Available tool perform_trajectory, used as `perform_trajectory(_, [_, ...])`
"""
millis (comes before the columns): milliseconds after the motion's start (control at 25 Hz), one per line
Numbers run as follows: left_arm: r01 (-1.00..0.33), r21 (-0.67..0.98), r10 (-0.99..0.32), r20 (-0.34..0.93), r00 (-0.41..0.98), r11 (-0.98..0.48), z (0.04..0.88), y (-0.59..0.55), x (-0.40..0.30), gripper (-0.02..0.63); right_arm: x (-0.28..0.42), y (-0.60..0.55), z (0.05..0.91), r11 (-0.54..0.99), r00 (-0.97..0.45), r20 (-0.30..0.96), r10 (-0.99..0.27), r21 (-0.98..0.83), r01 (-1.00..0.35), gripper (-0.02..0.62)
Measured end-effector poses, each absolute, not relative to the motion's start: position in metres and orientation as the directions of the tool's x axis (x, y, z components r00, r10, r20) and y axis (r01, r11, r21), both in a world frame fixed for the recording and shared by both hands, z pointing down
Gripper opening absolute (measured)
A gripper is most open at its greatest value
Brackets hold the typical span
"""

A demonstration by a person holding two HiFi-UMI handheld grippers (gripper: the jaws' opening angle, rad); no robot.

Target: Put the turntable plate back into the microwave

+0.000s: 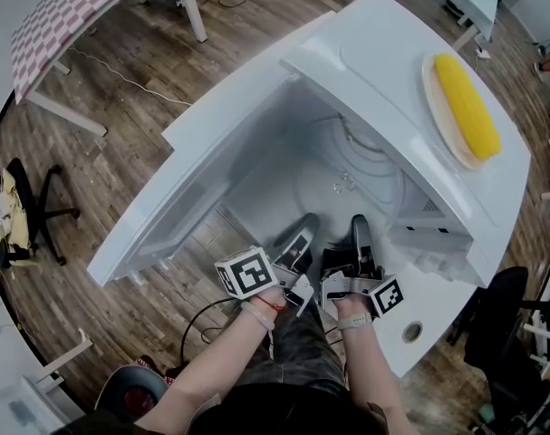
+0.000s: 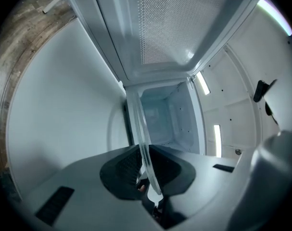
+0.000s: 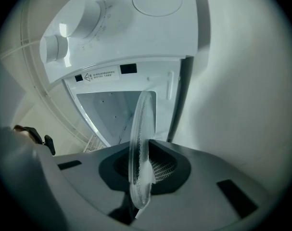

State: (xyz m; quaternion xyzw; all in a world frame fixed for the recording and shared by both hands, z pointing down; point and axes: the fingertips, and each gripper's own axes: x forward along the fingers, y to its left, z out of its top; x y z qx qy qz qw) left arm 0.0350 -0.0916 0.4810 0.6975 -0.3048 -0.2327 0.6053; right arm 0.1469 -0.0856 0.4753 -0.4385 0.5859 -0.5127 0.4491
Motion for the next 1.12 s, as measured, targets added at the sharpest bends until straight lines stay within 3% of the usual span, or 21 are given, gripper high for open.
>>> perform_trajectory(680, [-0.108, 0.991, -0.71, 0.016, 0.704, -0.084, 0.474, -0.108, 0.047, 0.049, 0.161, -0.104, 0.478, 0.026, -0.135, -0.021, -0.991, -0.999, -0.036, 0.04])
perform_trajectory(1120, [-0.129, 0.989, -0.712, 0.045, 0.701, -0.065, 0.476, -0.108, 0.048, 0.049, 0.144, -0.083, 0.466, 0.035, -0.283, -0.01, -0.959, -0.996, -0.082, 0.08])
